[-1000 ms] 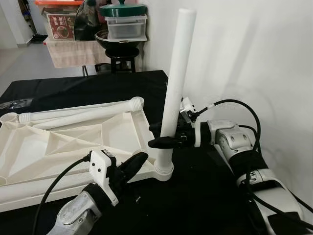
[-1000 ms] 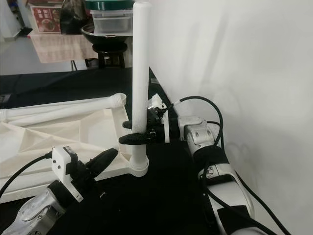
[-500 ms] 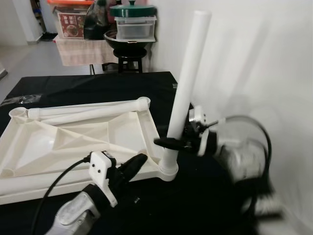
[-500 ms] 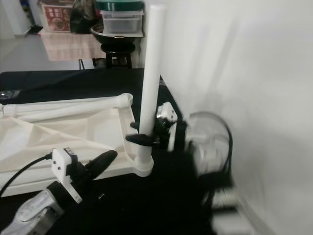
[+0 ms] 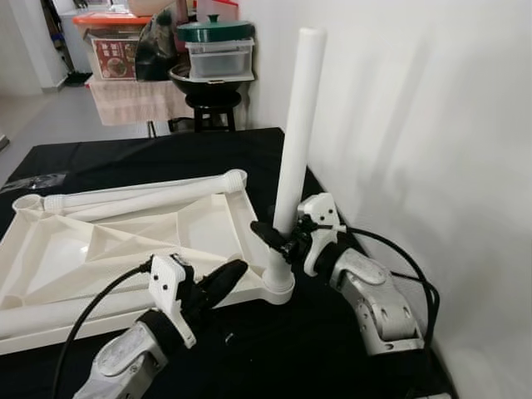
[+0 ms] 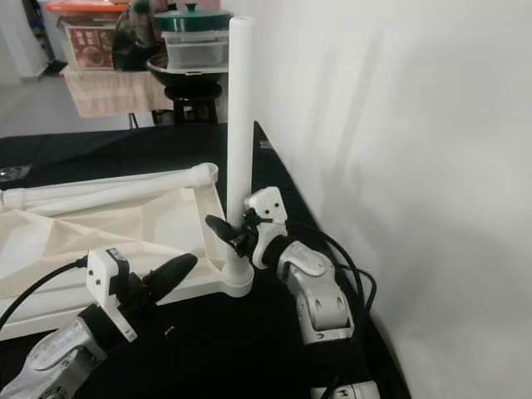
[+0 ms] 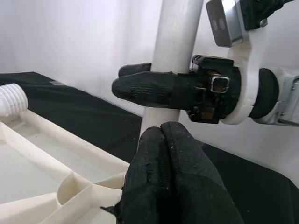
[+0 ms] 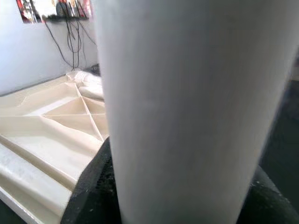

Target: Building children table

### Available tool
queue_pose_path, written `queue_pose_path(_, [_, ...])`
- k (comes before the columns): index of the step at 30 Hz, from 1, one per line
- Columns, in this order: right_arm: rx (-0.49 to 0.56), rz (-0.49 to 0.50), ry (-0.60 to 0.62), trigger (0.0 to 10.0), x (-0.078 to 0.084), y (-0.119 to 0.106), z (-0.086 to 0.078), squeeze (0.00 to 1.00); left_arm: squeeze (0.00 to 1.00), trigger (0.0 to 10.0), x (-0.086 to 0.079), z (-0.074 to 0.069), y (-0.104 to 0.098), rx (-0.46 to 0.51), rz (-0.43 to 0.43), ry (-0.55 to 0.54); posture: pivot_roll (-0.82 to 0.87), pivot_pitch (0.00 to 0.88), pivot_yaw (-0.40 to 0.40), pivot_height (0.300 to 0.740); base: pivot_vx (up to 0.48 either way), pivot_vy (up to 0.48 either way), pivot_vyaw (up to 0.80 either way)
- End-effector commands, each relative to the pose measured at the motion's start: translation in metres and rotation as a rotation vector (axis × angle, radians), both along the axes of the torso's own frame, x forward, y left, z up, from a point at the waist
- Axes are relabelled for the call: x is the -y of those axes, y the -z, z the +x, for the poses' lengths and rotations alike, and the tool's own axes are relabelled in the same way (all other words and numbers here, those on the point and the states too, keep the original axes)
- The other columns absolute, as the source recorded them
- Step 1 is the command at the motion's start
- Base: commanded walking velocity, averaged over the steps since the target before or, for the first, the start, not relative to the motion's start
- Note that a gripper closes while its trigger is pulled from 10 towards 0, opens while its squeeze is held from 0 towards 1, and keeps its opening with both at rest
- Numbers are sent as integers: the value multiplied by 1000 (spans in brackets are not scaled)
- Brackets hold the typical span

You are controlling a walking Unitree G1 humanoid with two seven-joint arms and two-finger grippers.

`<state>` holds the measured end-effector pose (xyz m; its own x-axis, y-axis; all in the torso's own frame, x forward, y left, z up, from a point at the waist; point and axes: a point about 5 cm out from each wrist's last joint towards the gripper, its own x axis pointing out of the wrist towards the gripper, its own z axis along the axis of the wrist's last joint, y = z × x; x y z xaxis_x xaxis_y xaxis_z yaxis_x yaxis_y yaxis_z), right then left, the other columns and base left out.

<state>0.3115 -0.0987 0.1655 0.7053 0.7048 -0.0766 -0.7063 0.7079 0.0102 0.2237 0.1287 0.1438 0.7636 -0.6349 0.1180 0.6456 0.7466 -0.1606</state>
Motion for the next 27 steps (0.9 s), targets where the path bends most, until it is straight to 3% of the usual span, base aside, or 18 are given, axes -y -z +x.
queue_pose_path(1, [-73, 23, -99, 10000, 0, 1, -3, 1000, 0, 10000, 1, 1, 3, -3, 11, -12, -98, 0, -54, 740, 0, 0, 0])
queue_pose_path(2, [-68, 35, -183, 10000, 0, -7, -3, 1000, 0, 10000, 2, 1, 3, -4, 10, -9, -99, 0, -54, 740, 0, 0, 0])
queue_pose_path(4, [-68, 35, -183, 10000, 0, -7, -3, 1000, 0, 10000, 2, 1, 3, -4, 10, -9, -99, 0, -54, 740, 0, 0, 0])
queue_pose_path(6, [3, 9, -414, 10000, 6, -28, 2, 1000, 0, 10000, 3, 1, 3, -8, 9, 4, -97, 0, -54, 740, 0, 0, 0])
queue_pose_path(7, [3, 9, -414, 10000, 6, -28, 2, 1000, 0, 10000, 3, 1, 3, -8, 9, 4, -97, 0, -54, 740, 0, 0, 0])
queue_pose_path(10, [59, -15, -646, 10000, 12, -48, 11, 1000, 0, 10000, 4, 1, 3, -10, 8, 12, -86, 0, -59, 740, 0, 0, 0])
queue_pose_path(12, [52, -11, -677, 10000, 12, -50, 14, 1000, 0, 10000, 5, 0, 3, -10, 8, 12, -77, 0, -64, 740, 0, 0, 0])
queue_pose_path(13, [37, -16, -704, 10000, 11, -52, 18, 922, 0, 10000, 5, 0, 3, -10, 8, 11, -77, 0, -64, 740, 0, 0, 0])
queue_pose_path(14, [37, -16, -704, 10000, 11, -52, 18, 922, 0, 10000, 5, 0, 3, -10, 8, 11, -77, 0, -64, 740, 0, 0, 0])
queue_pose_path(15, [14, -30, -742, 10000, 10, -51, 22, 0, 0, 10000, 5, 0, 3, -10, 8, 8, -65, 0, -68, 740, 0, 0, 0])
queue_pose_path(17, [14, -30, -742, 10000, 10, -51, 22, 0, 0, 10000, 5, 0, 3, -10, 8, 8, -65, 0, -68, 740, 0, 0, 0])
queue_pose_path(19, [-55, -51, -845, 10000, 3, -51, 30, 0, 0, 10000, 5, -1, 4, -11, 10, 3, -55, 0, -72, 740, 0, 0, 0])
queue_pose_path(23, [-82, -37, -855, 10000, 0, -50, 34, 0, 0, 10000, 6, -2, 4, -11, 11, 4, -55, 0, -72, 740, 0, 0, 0])
queue_pose_path(24, [-92, -37, -861, 2039, -1, -46, 34, 0, 0, 10000, 6, -2, 4, -11, 11, 5, -53, 0, -72, 740, 0, 0, 0])
queue_pose_path(25, [-112, -26, -894, 0, 1, -42, 32, 0, 0, 10000, 6, -2, 4, -11, 11, 6, -55, 0, -70, 740, 0, 0, 0])
queue_pose_path(27, [-121, -20, -913, 0, 3, -38, 30, 0, 0, 10000, 7, -3, 4, -11, 10, 6, -55, 0, -70, 740, 0, 0, 0])
